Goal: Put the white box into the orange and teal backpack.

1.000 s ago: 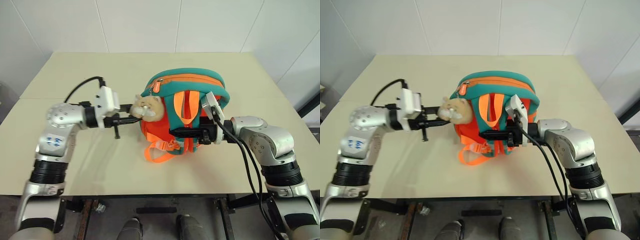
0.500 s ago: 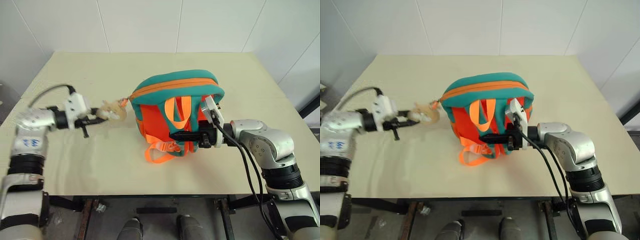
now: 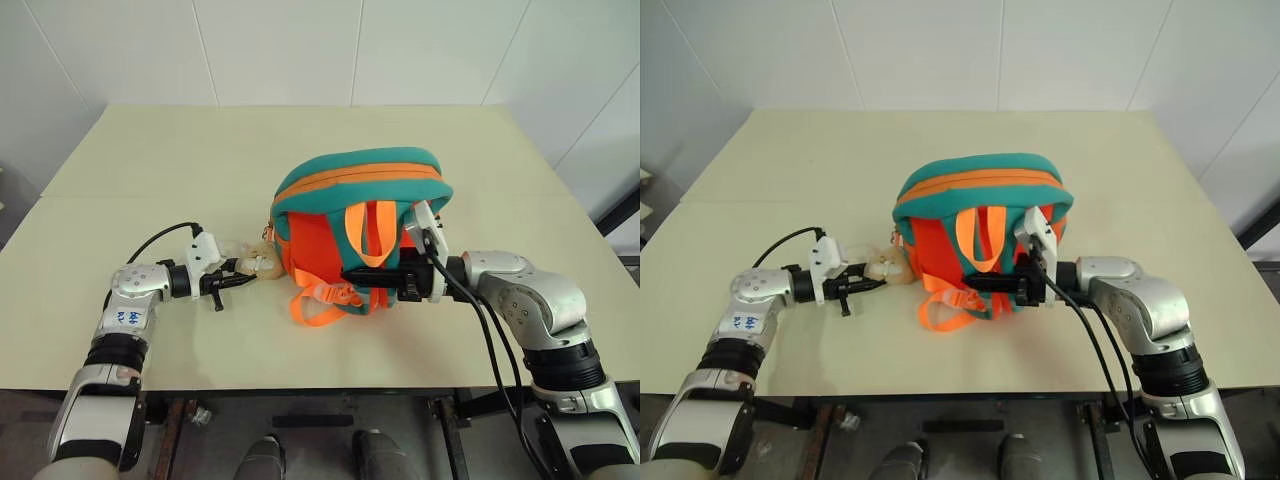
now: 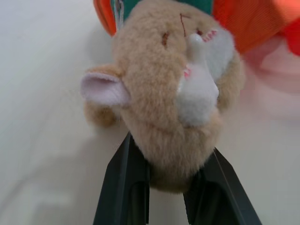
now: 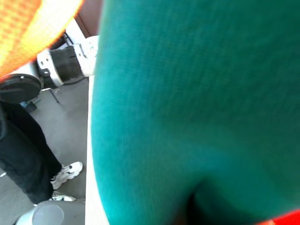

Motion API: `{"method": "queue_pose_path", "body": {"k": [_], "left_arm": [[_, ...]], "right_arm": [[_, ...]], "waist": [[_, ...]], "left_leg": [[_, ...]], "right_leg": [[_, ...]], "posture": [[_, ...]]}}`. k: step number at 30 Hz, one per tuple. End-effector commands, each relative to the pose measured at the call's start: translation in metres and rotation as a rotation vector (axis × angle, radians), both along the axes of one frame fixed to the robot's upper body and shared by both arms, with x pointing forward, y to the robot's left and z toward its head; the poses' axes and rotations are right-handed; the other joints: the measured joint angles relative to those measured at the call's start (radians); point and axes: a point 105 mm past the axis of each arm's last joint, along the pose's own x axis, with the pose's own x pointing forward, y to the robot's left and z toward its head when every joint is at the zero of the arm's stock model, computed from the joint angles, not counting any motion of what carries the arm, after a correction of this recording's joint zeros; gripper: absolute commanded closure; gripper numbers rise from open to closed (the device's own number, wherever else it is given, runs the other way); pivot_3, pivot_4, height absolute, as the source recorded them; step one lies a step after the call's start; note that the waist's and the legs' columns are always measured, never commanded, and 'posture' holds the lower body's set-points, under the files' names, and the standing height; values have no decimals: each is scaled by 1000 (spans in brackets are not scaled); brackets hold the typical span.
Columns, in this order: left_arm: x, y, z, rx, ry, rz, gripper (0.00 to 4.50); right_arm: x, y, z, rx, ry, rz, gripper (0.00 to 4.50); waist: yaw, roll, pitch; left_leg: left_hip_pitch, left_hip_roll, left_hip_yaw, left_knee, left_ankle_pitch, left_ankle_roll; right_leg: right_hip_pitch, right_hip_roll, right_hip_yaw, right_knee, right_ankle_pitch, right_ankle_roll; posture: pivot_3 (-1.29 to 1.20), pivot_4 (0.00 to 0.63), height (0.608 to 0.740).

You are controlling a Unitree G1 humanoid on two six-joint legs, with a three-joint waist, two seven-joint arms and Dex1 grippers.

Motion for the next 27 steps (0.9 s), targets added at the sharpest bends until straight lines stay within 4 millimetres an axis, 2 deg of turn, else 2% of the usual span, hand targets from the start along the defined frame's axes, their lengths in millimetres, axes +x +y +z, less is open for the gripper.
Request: {"method": "queue_pose_path", "body": {"k": [1, 9, 10, 13, 17, 23, 27], "left_arm": [[-20, 14, 23, -18, 24, -18, 2648], [-58, 29, 30, 51, 26, 10, 82], [-59, 29, 31, 52, 24, 14, 12], [-62, 28, 35, 54, 19, 14, 12], [-67, 17, 51, 59, -21, -39, 12], [-60, 17, 68, 22, -89, -13, 12], [-61, 22, 69, 18, -83, 0, 12]], "right_arm": [[-7, -21, 14, -23, -132, -21, 2925], [-3, -77, 14, -121, -248, -211, 182], [-4, -81, 13, -129, -250, -223, 44], [-1, -98, 8, -182, -286, -269, 44], [13, -146, 7, -254, -341, -423, 44], [18, -163, 5, -316, -372, -451, 44], [18, -164, 4, -314, -378, -440, 44]], "waist": [[0, 0, 0], [1, 0, 0], [1, 0, 0], [3, 0, 0], [2, 0, 0], [-3, 0, 0], [-3, 1, 0]], "left_leg": [[-1, 0, 0, 0, 0, 0], [2, 0, 0, -1, 0, 0], [2, 0, 0, -1, 0, 0], [2, 0, 0, -1, 0, 0], [3, 0, 1, -1, 0, 0], [4, 0, 1, -2, -1, 0], [4, 0, 1, -2, -1, 1]], "right_leg": [[-1, 0, 0, 0, 0, 0], [2, 0, 0, -3, -1, -1], [2, 0, 0, -3, -1, -1], [2, 0, 0, -3, -1, -1], [6, -1, 0, -6, -2, -4], [6, -1, 0, -7, 0, -1], [6, -1, 0, -7, 0, -1]], "posture": [[0, 150, 740], [0, 150, 740], [0, 150, 740], [0, 150, 740], [0, 150, 740], [0, 150, 740], [0, 150, 740]]}}
